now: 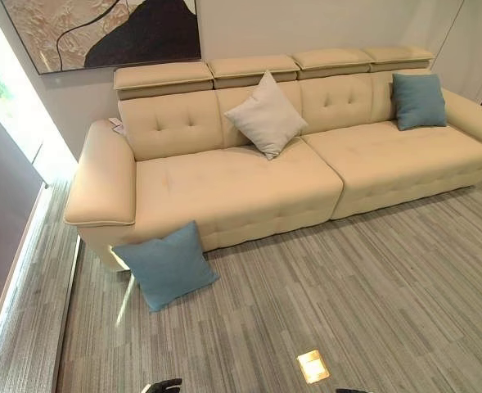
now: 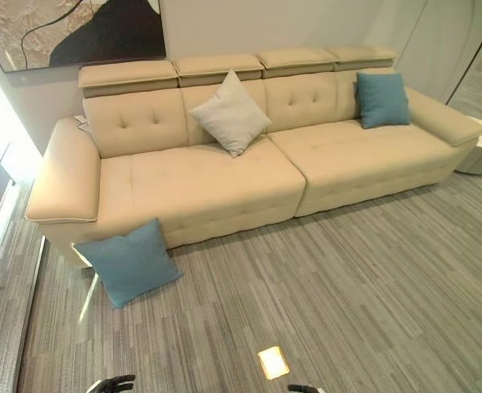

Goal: Pick up all the scattered cushions and arrange them neatly on the sofa.

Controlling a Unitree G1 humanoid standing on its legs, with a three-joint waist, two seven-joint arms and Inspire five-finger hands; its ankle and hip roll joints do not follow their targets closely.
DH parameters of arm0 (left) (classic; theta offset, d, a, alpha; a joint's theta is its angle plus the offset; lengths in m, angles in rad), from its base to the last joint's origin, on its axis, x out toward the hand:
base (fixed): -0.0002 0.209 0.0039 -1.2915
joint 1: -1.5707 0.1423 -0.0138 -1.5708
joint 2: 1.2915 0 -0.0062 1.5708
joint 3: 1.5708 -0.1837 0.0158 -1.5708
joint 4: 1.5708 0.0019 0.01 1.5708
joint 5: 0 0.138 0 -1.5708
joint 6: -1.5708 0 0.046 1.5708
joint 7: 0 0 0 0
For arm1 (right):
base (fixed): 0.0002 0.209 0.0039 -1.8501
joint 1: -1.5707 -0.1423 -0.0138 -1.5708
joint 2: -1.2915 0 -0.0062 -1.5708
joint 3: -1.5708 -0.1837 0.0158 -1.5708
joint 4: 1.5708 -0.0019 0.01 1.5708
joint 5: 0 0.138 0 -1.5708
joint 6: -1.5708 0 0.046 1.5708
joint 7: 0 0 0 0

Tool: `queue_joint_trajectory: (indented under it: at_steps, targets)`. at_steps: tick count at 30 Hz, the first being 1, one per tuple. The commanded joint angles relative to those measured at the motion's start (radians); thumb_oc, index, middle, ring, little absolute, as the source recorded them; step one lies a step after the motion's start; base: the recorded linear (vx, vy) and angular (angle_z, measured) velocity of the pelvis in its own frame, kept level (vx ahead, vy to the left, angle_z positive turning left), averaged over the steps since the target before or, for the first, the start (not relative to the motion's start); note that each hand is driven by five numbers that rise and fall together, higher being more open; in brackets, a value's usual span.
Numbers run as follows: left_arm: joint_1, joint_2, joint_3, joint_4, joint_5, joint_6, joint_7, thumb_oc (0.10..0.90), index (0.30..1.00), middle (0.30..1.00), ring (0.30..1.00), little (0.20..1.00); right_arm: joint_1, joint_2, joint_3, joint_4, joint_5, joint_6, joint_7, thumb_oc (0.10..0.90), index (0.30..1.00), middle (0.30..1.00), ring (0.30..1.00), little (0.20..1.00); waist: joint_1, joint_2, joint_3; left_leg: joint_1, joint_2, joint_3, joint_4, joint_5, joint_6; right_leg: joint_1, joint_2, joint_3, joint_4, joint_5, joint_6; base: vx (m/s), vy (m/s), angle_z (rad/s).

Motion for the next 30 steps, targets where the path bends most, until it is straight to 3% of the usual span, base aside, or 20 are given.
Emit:
queue_joint_trajectory:
  at_steps: [1,17,22,26,27,28,29,30]
  targets:
    - [-0.069,0.011,0.007,0.046,0.033,-0.020,-0.004,0.800,0.900,0.900,0.900,0.900,-0.040,-0.017,-0.010,0.033,0.004,-0.024,-0.008,0.800,0.900,0.900,0.900,0.900,0.016,-0.040,-0.005,0.012,0.004,-0.012,-0.006,-0.077,-0.044,-0.005,-0.086,-0.026,0.005,0.016,0.117,0.00,0.000,0.00]
    - [-0.069,0.010,0.010,0.049,0.033,-0.019,0.006,0.800,0.900,0.900,0.900,0.900,-0.041,-0.015,-0.004,0.033,-0.004,-0.022,-0.012,0.800,0.900,0.900,0.900,0.900,0.017,-0.044,0.000,0.006,0.009,-0.028,-0.006,-0.069,-0.050,-0.003,-0.079,-0.041,0.005,0.009,0.109,0.00,-0.006,0.02]
    - [-0.080,0.008,0.004,0.046,0.019,-0.019,0.005,0.800,0.900,0.900,0.900,0.900,-0.044,-0.015,-0.001,0.032,0.000,-0.021,-0.013,0.800,0.900,0.900,0.900,0.900,0.024,-0.052,0.024,-0.040,0.008,-0.060,-0.001,-0.046,-0.054,-0.030,-0.072,-0.065,0.006,0.007,0.098,-0.07,-0.034,0.23]
    - [-0.093,0.006,-0.001,0.045,0.011,-0.019,0.007,0.800,0.900,0.900,0.900,0.900,-0.051,-0.020,-0.007,0.036,0.004,-0.022,-0.017,0.800,0.900,0.900,0.900,0.900,0.027,-0.064,0.050,-0.108,-0.007,-0.078,0.084,-0.055,-0.056,-0.046,-0.080,-0.087,0.010,0.008,0.089,-0.09,-0.014,0.46]
    - [-0.109,0.001,-0.009,0.045,0.007,-0.021,0.014,0.800,0.900,0.900,0.900,0.900,-0.054,-0.026,-0.020,0.033,0.016,-0.021,-0.025,0.800,0.900,0.900,0.900,0.900,0.024,-0.074,0.069,-0.173,-0.019,-0.039,0.153,-0.064,-0.062,-0.057,-0.097,-0.121,0.006,0.013,0.090,-0.14,0.008,0.50]
    - [-0.109,0.001,-0.009,0.045,0.007,-0.021,0.014,0.800,0.900,0.900,0.900,0.900,-0.055,-0.026,-0.020,0.033,0.016,-0.021,-0.025,0.800,0.900,0.900,0.900,0.900,0.022,-0.074,0.067,-0.178,-0.019,-0.040,0.158,-0.066,-0.062,-0.059,-0.097,-0.122,0.007,0.013,0.090,-0.14,0.050,0.60]
    - [-0.109,-0.005,-0.010,0.047,0.008,-0.021,0.015,0.800,0.900,0.900,0.900,0.900,-0.050,-0.029,-0.030,0.033,0.021,-0.017,-0.027,0.800,0.900,0.900,0.900,0.900,0.011,-0.069,0.065,-0.193,-0.003,0.056,0.168,-0.074,-0.056,-0.067,-0.105,-0.151,0.005,0.011,0.093,-0.03,0.044,0.70]
    - [-0.109,-0.005,-0.010,0.047,0.008,-0.021,0.015,0.800,0.900,0.900,0.900,0.900,-0.050,-0.029,-0.030,0.033,0.021,-0.017,-0.027,0.800,0.900,0.900,0.900,0.900,0.012,-0.069,0.064,-0.195,-0.003,0.057,0.170,-0.075,-0.056,-0.068,-0.105,-0.150,0.005,0.011,0.093,-0.02,0.070,0.84]
